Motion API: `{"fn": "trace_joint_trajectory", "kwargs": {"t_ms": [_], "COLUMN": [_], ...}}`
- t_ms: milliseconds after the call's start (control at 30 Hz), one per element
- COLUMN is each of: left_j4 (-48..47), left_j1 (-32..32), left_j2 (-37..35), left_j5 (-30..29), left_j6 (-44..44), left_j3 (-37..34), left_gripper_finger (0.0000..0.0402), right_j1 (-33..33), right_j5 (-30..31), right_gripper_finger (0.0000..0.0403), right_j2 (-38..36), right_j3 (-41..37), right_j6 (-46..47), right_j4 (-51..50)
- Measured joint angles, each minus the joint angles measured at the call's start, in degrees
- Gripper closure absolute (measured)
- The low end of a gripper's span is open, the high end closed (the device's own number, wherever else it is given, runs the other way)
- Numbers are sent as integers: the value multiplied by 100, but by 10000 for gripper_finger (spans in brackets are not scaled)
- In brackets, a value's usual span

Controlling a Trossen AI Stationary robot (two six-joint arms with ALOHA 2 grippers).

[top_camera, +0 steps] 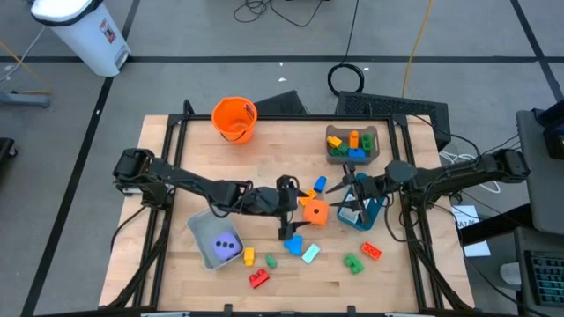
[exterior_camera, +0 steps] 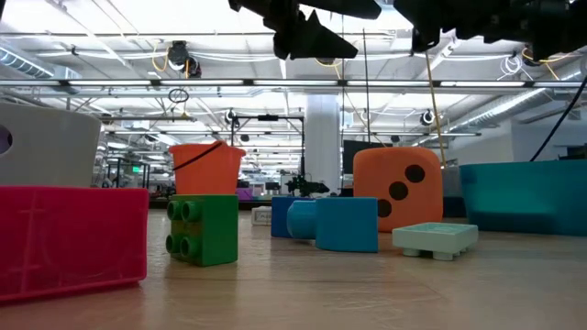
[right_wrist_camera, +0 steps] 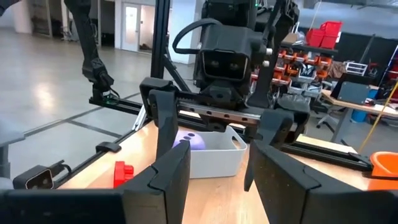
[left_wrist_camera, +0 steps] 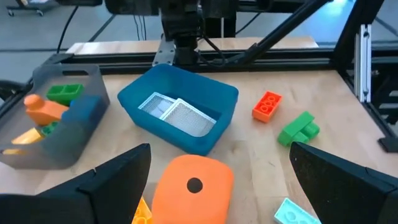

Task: Pick & Place Toys
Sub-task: Put the orange game piece into the black bin

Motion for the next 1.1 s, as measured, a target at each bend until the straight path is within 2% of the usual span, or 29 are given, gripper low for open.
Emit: {"fn": "trace_joint_trajectory", "kwargs": {"t_ms": [133, 267, 1100], "left_j4": [4, 4, 157], "left_j1": [0, 42, 72], "left_j2": [0, 0, 2], "left_j5": [-2, 0, 0], "left_j6": [-148, 228, 336], "left_j3": [2, 4, 9], "left_gripper_finger": [9, 9, 9], "right_j1": [-2, -2, -2], "right_j5": [0, -2, -2], "right_gripper_finger": [245, 245, 245], "right_j2": [0, 0, 0], "right_j3": [0, 0, 0], "right_j6": [-326, -588, -578], "right_j4": [14, 14, -3]}}
